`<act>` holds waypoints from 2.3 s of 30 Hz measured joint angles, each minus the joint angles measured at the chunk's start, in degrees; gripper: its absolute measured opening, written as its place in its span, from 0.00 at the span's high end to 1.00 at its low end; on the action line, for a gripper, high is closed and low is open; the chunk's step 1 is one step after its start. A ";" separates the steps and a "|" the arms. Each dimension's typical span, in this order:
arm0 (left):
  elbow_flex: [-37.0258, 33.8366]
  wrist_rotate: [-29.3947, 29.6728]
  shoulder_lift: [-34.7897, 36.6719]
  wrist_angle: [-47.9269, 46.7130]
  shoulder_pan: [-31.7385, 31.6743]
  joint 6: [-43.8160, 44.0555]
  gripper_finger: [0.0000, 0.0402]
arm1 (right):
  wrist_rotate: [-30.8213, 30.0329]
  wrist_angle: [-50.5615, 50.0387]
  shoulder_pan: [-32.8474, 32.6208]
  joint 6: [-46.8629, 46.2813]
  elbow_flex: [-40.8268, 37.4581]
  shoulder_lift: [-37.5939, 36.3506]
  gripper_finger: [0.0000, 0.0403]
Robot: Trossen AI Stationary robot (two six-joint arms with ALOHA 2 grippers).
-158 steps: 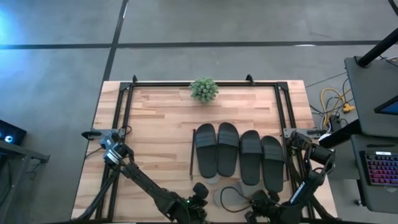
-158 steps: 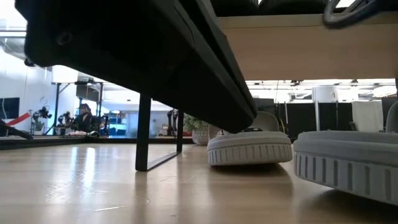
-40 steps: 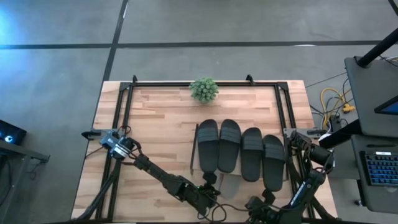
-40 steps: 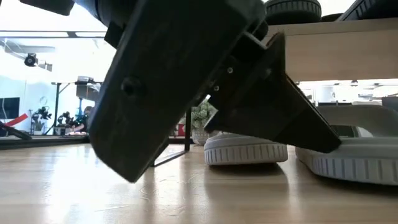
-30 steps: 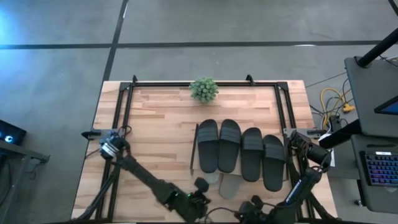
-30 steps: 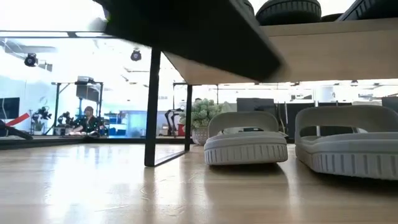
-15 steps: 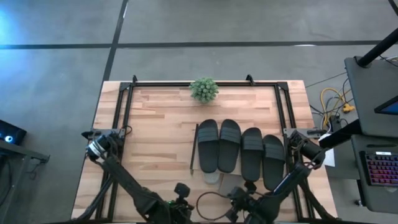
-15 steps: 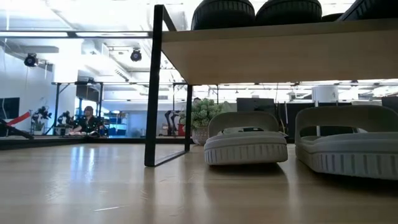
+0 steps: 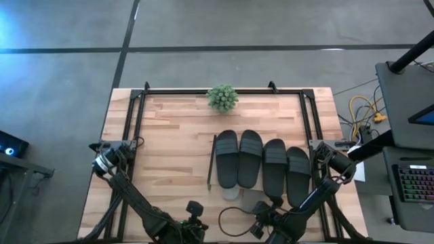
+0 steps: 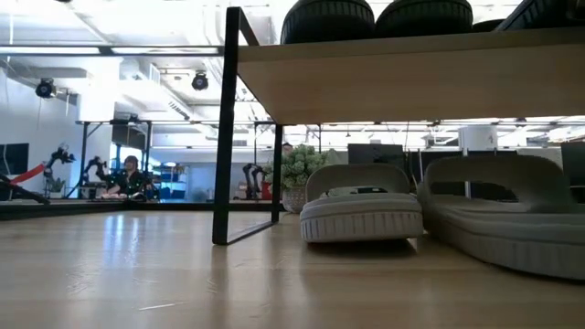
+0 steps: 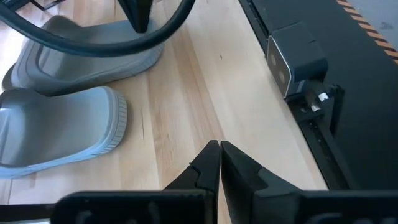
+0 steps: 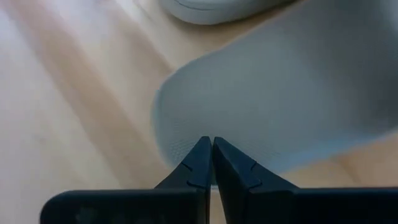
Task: Pick and place slides into the shelf
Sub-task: Put the white slipper under the shelf
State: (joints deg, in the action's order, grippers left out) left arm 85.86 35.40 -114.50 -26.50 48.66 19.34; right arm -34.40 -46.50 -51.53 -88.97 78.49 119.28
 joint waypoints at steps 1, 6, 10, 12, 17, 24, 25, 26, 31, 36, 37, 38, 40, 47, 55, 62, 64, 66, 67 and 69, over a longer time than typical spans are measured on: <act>0.00 0.04 0.00 0.00 0.00 -0.05 1.00 | 0.30 -1.57 0.00 -0.45 0.12 0.00 0.97; 0.00 0.12 -0.04 0.03 0.00 -0.15 1.00 | 0.26 -2.38 0.00 -1.36 0.10 0.07 0.97; -0.02 0.11 -0.07 0.03 0.00 -0.16 1.00 | -0.05 -3.85 0.37 -3.11 0.14 0.11 0.97; -0.02 0.11 -0.07 0.03 -0.02 -0.18 1.00 | -0.13 -6.75 0.64 -3.61 -0.04 0.13 0.97; -0.33 0.11 -0.09 0.12 -0.11 -0.18 1.00 | -0.36 -7.19 1.17 -3.65 -0.20 0.15 0.97; -0.85 0.10 -0.11 0.42 -0.11 -0.17 1.00 | -3.27 -9.61 1.57 -4.02 -0.02 0.44 0.97; -0.87 0.11 -0.11 0.49 -0.11 -0.17 1.00 | -3.36 -10.59 1.67 -4.09 -0.13 0.45 0.97; -0.87 0.11 -0.11 0.51 -0.11 -0.18 1.00 | -3.59 -11.38 1.72 -4.28 -0.18 0.51 0.97; -0.87 0.11 -0.11 0.57 -0.20 -0.18 1.00 | -4.89 -13.83 1.75 -5.42 1.07 0.55 0.97; -0.94 0.11 -0.11 0.55 -0.20 -0.20 1.00 | -7.16 -12.90 0.90 -4.71 4.32 0.55 0.97; -0.94 0.09 -0.11 0.55 -0.22 -0.20 1.00 | -7.21 -12.85 0.80 -4.14 5.00 0.55 0.97; -0.94 0.11 -0.11 0.57 -0.24 -0.20 1.00 | -7.21 -13.06 0.69 -3.62 5.63 0.54 0.97; -0.96 0.27 -0.11 0.55 -0.30 -0.20 1.00 | -7.23 -13.25 0.36 -2.31 6.84 0.52 0.97; -0.96 0.42 -0.11 0.57 -0.33 -0.22 1.00 | -5.36 -13.01 -1.49 1.24 10.51 0.34 0.97; -0.96 1.23 -0.11 0.57 -0.48 -0.31 1.00 | 4.52 -12.88 -1.70 0.42 7.66 0.28 0.97; -0.96 1.27 -0.11 0.79 -0.55 -0.30 1.00 | 7.97 -12.03 -1.73 -1.92 3.39 0.04 0.97; -0.96 1.27 -0.11 0.86 -0.55 -0.29 1.00 | 8.74 -9.34 -1.73 -0.97 3.35 0.04 0.97; -0.96 1.27 -0.11 0.86 -0.55 -0.29 1.00 | 9.43 -5.43 -1.84 0.76 3.44 0.04 0.97; -0.96 1.27 -0.11 0.86 -0.55 -0.29 1.00 | 9.66 -2.97 -1.89 1.68 3.53 0.04 0.97; -0.97 1.28 -0.11 0.83 -0.55 -0.29 1.00 | 9.75 1.46 -2.10 3.04 3.79 0.04 0.97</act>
State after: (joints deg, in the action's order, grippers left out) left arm 84.90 36.67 -114.61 -25.67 48.12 19.05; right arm -24.64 -45.05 -53.63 -85.93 82.28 119.33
